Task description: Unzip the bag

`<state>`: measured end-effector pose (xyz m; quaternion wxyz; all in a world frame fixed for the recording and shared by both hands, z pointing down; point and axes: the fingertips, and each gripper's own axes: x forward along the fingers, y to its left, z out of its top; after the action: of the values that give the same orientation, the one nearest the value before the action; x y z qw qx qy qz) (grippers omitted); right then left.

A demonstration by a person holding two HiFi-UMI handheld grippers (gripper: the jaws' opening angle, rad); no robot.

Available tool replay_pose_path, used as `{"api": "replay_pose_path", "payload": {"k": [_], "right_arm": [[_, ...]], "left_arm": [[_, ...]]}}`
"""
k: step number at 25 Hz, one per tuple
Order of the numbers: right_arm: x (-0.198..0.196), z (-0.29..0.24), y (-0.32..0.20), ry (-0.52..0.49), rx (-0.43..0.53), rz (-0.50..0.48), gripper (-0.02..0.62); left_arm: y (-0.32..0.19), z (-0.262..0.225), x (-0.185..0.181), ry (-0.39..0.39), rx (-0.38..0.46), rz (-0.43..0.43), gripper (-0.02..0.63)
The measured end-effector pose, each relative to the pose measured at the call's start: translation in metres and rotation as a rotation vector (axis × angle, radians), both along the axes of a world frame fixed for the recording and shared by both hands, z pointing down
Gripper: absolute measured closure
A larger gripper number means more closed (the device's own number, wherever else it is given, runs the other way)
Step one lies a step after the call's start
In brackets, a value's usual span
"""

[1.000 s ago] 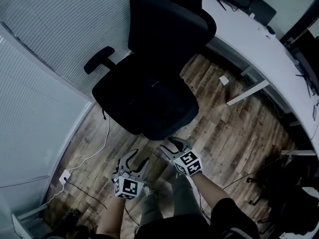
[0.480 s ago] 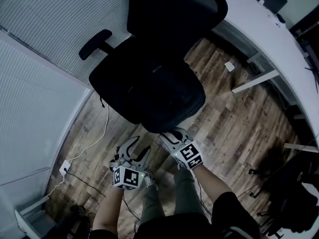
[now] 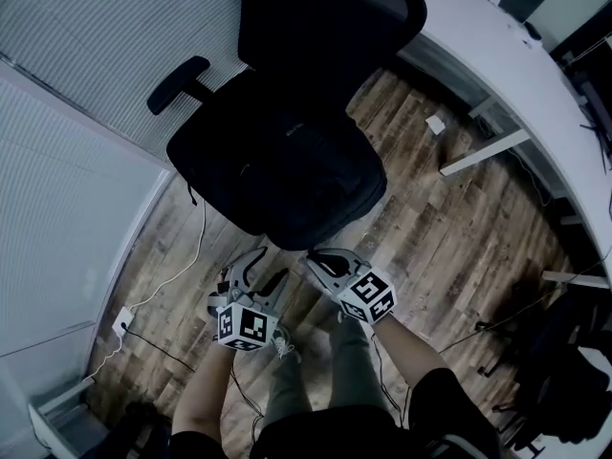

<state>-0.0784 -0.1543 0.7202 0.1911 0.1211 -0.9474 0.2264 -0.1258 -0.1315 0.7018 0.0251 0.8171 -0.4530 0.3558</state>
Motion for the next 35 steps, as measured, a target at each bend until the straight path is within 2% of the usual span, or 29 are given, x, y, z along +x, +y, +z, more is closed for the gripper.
{"api": "replay_pose_path", "payload": {"k": [6,12,16,17,19,25,35], "right_arm": [[0.004,-0.014,0.008,-0.066,-0.088,-0.030,0.548],[0.006,-0.032,0.004,-0.179,-0.227,-0.018,0.549],[0.007,-0.041,0.001,-0.215,-0.288,-0.026,0.551],[0.006,-0.043,0.001,-0.223,-0.302,-0.029,0.551],[0.006,-0.047,0.000,-0.236,-0.328,-0.035,0.551],[0.010,-0.055,-0.009,-0.286,-0.450,-0.028,0.551],[0.021,-0.069,-0.029,-0.363,-0.635,0.007,0.551]], "left_arm": [[-0.012,0.000,0.016,-0.073,0.020,0.066,0.351],[-0.030,0.003,0.025,-0.124,0.027,0.078,0.351],[-0.040,0.006,0.030,-0.176,0.032,0.081,0.356],[-0.043,0.006,0.029,-0.192,0.041,0.067,0.366],[-0.047,0.004,0.027,-0.214,0.056,0.034,0.444],[-0.053,-0.001,0.025,-0.222,0.045,-0.009,0.489],[-0.058,-0.007,0.024,-0.201,-0.001,-0.069,0.503]]}}
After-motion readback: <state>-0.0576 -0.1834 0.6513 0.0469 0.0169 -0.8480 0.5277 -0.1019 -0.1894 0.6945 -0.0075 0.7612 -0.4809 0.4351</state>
